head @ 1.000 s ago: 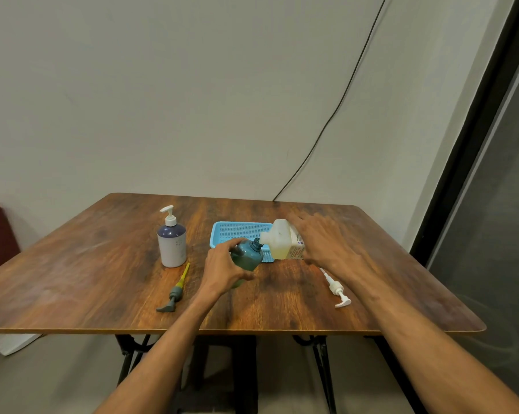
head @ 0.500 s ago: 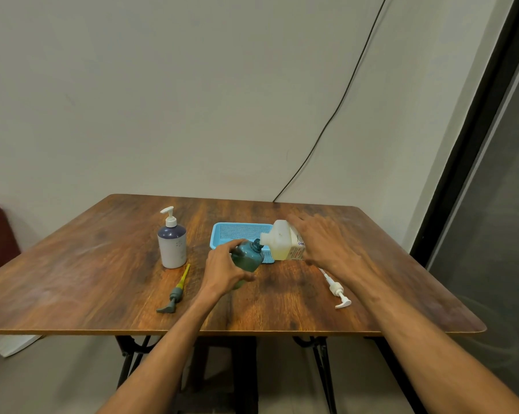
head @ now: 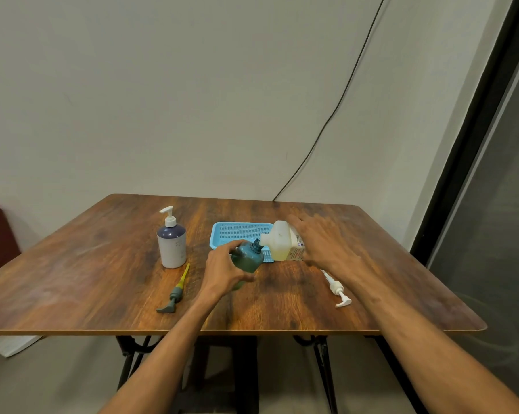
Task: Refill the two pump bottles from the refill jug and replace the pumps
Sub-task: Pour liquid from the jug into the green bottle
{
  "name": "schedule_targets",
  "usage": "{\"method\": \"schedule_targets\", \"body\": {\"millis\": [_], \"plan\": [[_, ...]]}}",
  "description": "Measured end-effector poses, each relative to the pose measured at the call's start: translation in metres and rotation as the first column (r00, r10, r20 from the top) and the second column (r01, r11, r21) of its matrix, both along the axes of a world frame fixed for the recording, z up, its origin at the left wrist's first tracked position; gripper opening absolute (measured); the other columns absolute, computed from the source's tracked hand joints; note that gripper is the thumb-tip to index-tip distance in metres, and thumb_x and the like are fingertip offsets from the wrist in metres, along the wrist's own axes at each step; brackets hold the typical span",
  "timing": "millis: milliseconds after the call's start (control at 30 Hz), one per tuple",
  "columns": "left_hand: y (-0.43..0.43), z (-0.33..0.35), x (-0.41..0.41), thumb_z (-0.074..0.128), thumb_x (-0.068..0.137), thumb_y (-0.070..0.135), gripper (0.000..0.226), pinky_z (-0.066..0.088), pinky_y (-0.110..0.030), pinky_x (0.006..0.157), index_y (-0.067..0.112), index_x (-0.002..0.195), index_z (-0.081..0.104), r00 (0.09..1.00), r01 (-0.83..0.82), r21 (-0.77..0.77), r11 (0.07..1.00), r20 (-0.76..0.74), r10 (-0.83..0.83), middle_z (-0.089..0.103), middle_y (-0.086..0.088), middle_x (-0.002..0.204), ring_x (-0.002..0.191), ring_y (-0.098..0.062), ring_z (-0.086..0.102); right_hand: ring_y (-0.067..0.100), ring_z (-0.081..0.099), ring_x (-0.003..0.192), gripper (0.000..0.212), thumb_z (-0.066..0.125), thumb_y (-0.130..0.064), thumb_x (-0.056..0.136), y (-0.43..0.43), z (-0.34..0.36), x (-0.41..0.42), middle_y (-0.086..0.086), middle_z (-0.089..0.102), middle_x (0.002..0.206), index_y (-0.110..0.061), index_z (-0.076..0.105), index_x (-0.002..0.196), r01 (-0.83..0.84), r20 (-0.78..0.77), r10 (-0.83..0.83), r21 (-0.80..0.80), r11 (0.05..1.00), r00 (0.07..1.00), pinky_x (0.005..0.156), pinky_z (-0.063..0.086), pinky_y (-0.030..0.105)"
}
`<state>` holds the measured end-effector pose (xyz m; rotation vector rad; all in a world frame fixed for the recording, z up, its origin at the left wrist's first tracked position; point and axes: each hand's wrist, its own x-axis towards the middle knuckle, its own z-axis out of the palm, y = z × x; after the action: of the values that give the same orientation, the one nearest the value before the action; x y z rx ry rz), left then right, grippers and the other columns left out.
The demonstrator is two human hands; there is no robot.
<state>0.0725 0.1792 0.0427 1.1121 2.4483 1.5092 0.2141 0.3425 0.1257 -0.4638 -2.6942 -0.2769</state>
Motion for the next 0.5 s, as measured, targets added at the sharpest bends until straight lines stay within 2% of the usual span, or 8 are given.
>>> {"method": "schedule_targets", "body": {"millis": [167, 500], "plan": [[0.0002, -0.0031, -0.0011, 0.094, 0.058, 0.017, 0.084, 0.050, -0.039, 0.101, 0.020, 0.133, 0.056, 1.000, -0.007, -0.014, 1.000, 0.004, 0.007, 0.061, -0.002, 0.126, 0.116, -0.017, 0.056, 0.023, 0.058, 0.098, 0.068, 0.083, -0.034, 0.070, 0.0019, -0.0045, -0.0013, -0.001, 0.061, 0.108, -0.028, 0.047, 0.127, -0.003, -0.002, 0.003, -0.006, 1.000, 1.000, 0.083, 0.047, 0.040], [0.0014, -0.0077, -0.0038, 0.093, 0.059, 0.014, 0.082, 0.047, -0.027, 0.093, 0.019, 0.132, 0.057, 1.000, 0.004, 0.001, 1.000, 0.006, -0.004, 0.061, -0.001, 0.128, 0.108, -0.008, 0.052, 0.024, 0.057, 0.103, 0.076, 0.084, -0.029, 0.070, 0.0040, -0.0072, -0.0024, 0.002, 0.060, 0.116, -0.025, 0.045, 0.135, 0.008, 0.030, -0.008, -0.009, 1.000, 1.000, 0.084, 0.047, 0.040]]}}
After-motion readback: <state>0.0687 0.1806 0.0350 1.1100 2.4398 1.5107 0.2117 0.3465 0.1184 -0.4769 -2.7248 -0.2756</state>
